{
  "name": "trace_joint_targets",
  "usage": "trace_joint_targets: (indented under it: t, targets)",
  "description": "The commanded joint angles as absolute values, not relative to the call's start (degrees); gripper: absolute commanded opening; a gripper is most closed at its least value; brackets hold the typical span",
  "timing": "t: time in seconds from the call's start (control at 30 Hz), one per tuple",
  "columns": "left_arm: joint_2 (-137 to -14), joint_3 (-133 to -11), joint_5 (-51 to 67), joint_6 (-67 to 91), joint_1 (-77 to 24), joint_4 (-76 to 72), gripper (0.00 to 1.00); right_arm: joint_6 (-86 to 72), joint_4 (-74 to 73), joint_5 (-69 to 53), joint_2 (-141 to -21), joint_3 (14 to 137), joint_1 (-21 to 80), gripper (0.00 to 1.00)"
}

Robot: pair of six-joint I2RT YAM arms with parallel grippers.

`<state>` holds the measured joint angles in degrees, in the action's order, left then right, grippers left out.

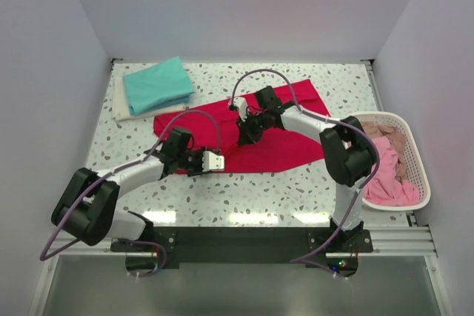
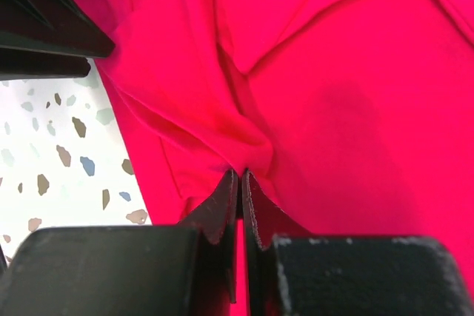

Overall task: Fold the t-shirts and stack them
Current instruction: Fold the tshirt

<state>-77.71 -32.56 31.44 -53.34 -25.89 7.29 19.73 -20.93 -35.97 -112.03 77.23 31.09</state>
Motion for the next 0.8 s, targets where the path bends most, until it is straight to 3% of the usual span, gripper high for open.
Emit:
trace_joint_targets:
  t: [0.0, 0.33, 0.63, 0.73, 0.77]
  targets:
    - [-78.6, -34.5, 31.1, -56.0, -26.5, 5.4, 0.38, 17.7, -19.9, -38.8, -112.6, 79.4, 30.3, 0.0]
    - [-78.8, -34.1, 26.4, -55.5, -27.3, 2.9, 0.43, 17.3, -20.1, -39.7, -112.9, 79.5, 30.1, 0.0]
    - [-78.4, -33.1, 23.8, -54.0, -28.1, 0.8, 0.41, 16.5, -20.1, -40.6, -112.9, 79.6, 30.0, 0.0]
    - [-78.7, -33.0, 24.3, -54.0, -28.3, 0.9, 0.3, 16.1, -19.9, -40.9, -112.9, 79.8, 29.9, 0.0]
    - [-78.7, -33.0, 24.3, -54.0, -28.3, 0.9, 0.17, 15.9, -20.0, -40.9, -113.0, 79.8, 29.9, 0.0]
